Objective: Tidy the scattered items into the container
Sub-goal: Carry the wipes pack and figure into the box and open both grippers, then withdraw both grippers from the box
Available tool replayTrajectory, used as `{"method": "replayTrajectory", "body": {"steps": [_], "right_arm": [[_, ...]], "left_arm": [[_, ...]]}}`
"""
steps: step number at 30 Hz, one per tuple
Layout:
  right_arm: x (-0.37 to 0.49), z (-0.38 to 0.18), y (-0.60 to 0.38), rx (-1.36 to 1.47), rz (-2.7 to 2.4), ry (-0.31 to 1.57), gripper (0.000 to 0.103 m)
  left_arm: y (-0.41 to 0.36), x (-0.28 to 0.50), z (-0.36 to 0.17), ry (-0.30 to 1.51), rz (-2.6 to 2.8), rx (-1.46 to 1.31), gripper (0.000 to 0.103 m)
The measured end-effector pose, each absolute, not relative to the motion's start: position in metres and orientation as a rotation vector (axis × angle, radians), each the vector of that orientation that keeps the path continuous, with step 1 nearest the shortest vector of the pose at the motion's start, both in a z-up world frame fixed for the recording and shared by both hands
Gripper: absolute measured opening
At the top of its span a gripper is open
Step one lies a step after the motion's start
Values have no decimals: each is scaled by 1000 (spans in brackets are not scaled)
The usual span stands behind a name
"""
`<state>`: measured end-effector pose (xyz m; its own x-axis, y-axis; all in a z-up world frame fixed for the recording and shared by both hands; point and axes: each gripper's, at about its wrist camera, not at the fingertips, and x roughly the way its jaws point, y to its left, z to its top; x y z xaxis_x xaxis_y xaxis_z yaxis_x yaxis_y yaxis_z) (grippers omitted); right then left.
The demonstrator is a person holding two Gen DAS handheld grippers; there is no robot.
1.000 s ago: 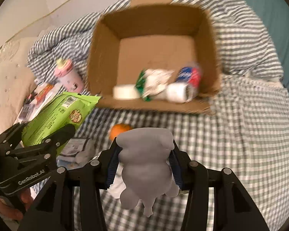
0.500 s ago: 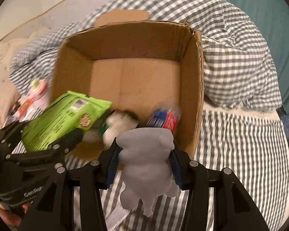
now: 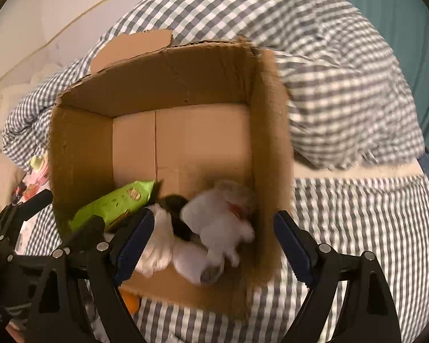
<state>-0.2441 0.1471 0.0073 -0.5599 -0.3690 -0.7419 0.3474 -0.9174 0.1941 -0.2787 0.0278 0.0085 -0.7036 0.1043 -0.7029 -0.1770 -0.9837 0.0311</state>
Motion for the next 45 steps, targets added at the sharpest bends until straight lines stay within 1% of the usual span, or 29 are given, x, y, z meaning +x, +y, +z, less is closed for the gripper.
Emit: {"method": "replayTrajectory", "body": {"steps": [5, 9, 15, 19, 24, 31, 37, 45], "right_arm": [[-208, 33, 169, 1157, -2496, -17, 86], [-180, 58, 193, 1132, -2538, -26, 86], [-108, 86, 232, 1102, -2568, -38, 86], [-69, 89, 249, 1104, -2573, -59, 87], [-20, 76, 258, 1119, -2564, -60, 87], [28, 38, 250, 1146, -2501, -41, 87], [35, 0, 237, 1220, -2426, -58, 87], [15, -40, 215, 1270, -2370, -85, 87]], "left_arm": [[18, -244, 23, 166, 2786, -1151, 103], [3, -204, 45, 172, 2823, -1130, 103], [-32, -140, 66, 98, 2857, -1149, 103], [-52, -98, 67, 22, 2869, -1167, 103], [-66, -54, 55, -28, 2884, -1182, 103], [-72, -7, 19, -74, 2877, -1210, 103], [-67, 4, -14, -65, 2867, -1221, 103], [-65, -13, -62, -68, 2835, -1294, 103]]}}
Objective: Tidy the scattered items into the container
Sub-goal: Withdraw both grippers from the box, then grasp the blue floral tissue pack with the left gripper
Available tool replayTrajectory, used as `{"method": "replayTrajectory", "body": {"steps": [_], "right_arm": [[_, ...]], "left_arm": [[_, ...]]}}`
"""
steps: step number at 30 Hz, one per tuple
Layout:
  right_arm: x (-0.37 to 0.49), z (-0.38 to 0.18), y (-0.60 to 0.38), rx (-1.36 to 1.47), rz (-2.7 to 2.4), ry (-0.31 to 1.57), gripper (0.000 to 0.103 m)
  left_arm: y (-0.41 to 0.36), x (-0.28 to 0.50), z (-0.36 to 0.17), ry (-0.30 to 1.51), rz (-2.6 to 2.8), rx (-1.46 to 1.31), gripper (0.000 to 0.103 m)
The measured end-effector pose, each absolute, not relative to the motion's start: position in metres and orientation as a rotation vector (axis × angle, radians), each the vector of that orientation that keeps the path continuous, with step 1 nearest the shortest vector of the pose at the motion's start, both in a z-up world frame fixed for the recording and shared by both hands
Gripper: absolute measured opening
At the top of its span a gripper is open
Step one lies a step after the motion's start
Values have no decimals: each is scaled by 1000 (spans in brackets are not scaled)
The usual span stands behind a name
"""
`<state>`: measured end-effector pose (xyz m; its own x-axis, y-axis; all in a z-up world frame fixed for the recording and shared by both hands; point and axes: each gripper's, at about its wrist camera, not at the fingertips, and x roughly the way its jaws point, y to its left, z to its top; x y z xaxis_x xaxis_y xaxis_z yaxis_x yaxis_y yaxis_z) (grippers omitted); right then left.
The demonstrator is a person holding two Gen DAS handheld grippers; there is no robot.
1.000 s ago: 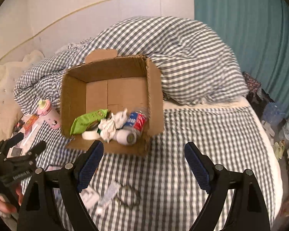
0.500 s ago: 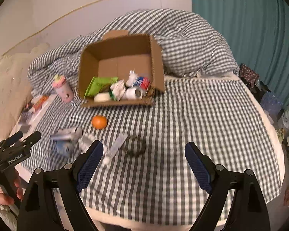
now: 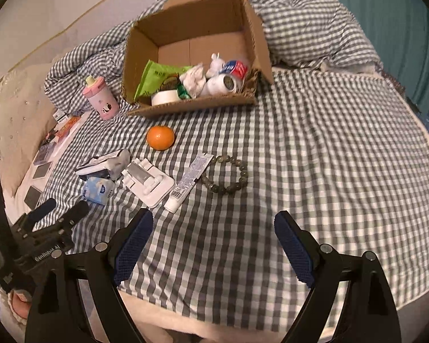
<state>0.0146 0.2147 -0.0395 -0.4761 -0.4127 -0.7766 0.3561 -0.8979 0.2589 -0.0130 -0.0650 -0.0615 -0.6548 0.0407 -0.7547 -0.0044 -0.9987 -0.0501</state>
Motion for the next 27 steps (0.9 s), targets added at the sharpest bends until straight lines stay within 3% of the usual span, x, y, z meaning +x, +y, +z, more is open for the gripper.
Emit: {"method": "replayTrajectory", "body": {"steps": [15, 27], "right_arm": [[-32, -110, 182, 1407, -2323, -29, 87], [-46, -121, 180, 1430, -2322, -34, 87]], "left_arm": [[-80, -56, -111, -60, 2841, -1340, 103], [-110, -67, -129, -125, 2832, -1391, 103]]}}
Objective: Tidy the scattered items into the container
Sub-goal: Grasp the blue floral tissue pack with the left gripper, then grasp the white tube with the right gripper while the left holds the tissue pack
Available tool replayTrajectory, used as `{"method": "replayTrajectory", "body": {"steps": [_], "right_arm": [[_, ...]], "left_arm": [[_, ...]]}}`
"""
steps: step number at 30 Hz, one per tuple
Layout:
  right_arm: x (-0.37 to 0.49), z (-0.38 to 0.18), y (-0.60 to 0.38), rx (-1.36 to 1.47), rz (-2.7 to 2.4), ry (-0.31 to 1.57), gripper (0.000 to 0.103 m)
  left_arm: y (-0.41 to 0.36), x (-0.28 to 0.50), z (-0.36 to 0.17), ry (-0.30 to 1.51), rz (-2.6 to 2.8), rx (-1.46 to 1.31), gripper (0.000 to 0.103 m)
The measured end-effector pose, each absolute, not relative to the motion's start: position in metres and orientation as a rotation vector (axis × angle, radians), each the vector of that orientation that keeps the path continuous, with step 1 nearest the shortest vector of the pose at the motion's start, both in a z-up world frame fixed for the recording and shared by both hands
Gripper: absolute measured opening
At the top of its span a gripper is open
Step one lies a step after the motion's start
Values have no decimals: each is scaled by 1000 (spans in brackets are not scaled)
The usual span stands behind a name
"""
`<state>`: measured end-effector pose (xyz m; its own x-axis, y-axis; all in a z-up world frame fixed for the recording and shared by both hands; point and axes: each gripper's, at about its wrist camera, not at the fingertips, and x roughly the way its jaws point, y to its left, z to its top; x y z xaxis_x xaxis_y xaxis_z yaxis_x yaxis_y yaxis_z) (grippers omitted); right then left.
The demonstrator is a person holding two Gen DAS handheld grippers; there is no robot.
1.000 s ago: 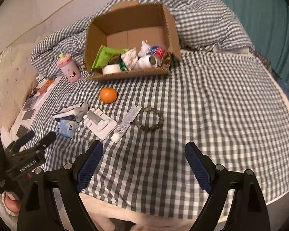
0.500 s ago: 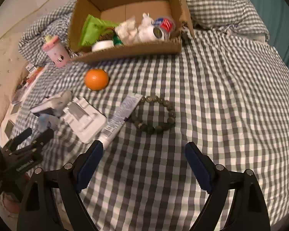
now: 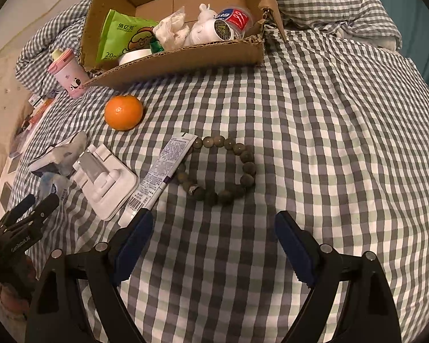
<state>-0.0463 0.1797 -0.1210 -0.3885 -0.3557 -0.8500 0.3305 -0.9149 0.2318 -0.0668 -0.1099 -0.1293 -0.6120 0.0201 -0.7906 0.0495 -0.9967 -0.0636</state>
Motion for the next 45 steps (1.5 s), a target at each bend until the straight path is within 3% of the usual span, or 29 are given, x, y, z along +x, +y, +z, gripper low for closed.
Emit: {"method": "replayTrajectory", "body": {"steps": [14, 17, 31, 42, 44, 45], "right_arm": [[-51, -125, 172, 1443, -2300, -23, 87], [-52, -123, 171, 1438, -2304, -19, 87], [-59, -106, 132, 1366, -2268, 23, 87], [-97, -144, 94, 1467, -2271, 121, 86], [-98, -145, 97, 1470, -2262, 115, 81], [-98, -145, 97, 1475, -2271, 140, 65]], "left_arm": [[-111, -102, -151, 124, -2716, 1475, 103], [-107, -99, -147, 84, -2751, 1459, 80], [-94, -81, -109, 21, -2848, 1382, 79], [-98, -86, -121, -4, -2823, 1417, 79], [-101, -91, -131, 27, -2808, 1454, 79], [-102, -94, -136, 37, -2795, 1473, 79]]}}
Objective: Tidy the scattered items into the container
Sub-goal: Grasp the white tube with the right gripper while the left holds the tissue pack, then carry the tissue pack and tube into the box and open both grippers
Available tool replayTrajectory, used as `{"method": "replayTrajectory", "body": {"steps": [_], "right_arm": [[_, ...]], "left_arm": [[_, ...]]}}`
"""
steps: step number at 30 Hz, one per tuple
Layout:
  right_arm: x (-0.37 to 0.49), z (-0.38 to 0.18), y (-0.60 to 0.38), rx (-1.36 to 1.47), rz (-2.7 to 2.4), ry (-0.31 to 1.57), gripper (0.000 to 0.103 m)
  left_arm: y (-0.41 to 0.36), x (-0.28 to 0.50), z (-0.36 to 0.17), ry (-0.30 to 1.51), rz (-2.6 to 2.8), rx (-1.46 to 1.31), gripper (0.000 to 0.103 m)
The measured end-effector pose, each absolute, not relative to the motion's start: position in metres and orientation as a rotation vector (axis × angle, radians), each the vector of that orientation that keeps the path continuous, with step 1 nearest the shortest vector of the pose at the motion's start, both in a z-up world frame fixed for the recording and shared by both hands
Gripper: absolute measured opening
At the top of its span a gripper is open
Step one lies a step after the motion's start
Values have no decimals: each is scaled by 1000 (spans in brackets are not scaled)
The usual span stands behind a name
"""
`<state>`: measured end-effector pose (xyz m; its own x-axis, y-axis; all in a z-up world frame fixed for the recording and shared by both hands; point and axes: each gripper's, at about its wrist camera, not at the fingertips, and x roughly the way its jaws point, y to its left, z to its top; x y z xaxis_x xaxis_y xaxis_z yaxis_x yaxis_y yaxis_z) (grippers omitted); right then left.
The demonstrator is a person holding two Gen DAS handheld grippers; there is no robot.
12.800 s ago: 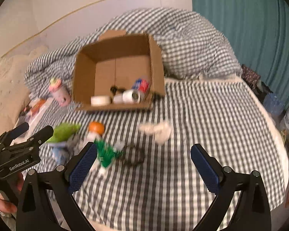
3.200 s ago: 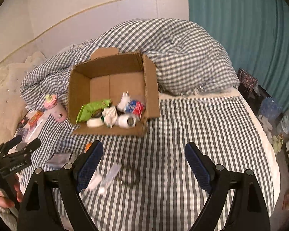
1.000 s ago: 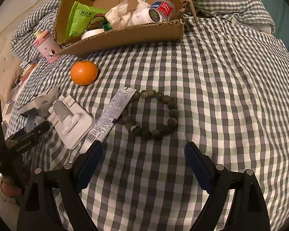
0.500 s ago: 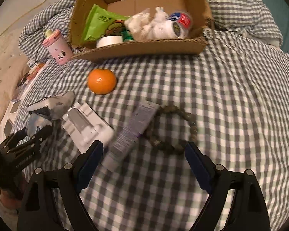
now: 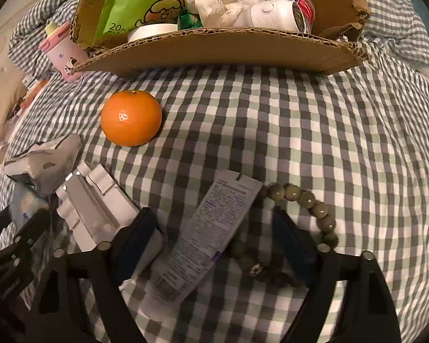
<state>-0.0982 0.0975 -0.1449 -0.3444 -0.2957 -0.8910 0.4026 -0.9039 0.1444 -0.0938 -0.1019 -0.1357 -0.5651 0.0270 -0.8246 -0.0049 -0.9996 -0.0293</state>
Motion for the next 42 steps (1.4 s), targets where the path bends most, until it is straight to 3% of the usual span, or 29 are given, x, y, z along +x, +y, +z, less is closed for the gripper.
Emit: {"method": "replayTrajectory", "body": {"steps": [2, 4, 6, 26, 34, 42], "right_arm": [[-97, -145, 99, 1479, -2271, 167, 51], [-95, -141, 105, 1485, -2251, 122, 15], [-92, -135, 109, 1482, -2244, 96, 11], [-50, -55, 167, 1316, -2285, -80, 11], [-45, -86, 176, 1407, -2202, -144, 11], [-59, -123, 173, 1507, -2174, -68, 12]], "left_arm": [[-105, -100, -146, -59, 2747, -1499, 79], [-106, -104, -151, -76, 2744, -1515, 80], [-105, -104, -149, -75, 2744, -1520, 80], [-81, -66, -55, -27, 2800, -1278, 79], [-69, -58, -56, 2, 2785, -1296, 79], [-60, -68, -61, 2, 2767, -1315, 79]]}}
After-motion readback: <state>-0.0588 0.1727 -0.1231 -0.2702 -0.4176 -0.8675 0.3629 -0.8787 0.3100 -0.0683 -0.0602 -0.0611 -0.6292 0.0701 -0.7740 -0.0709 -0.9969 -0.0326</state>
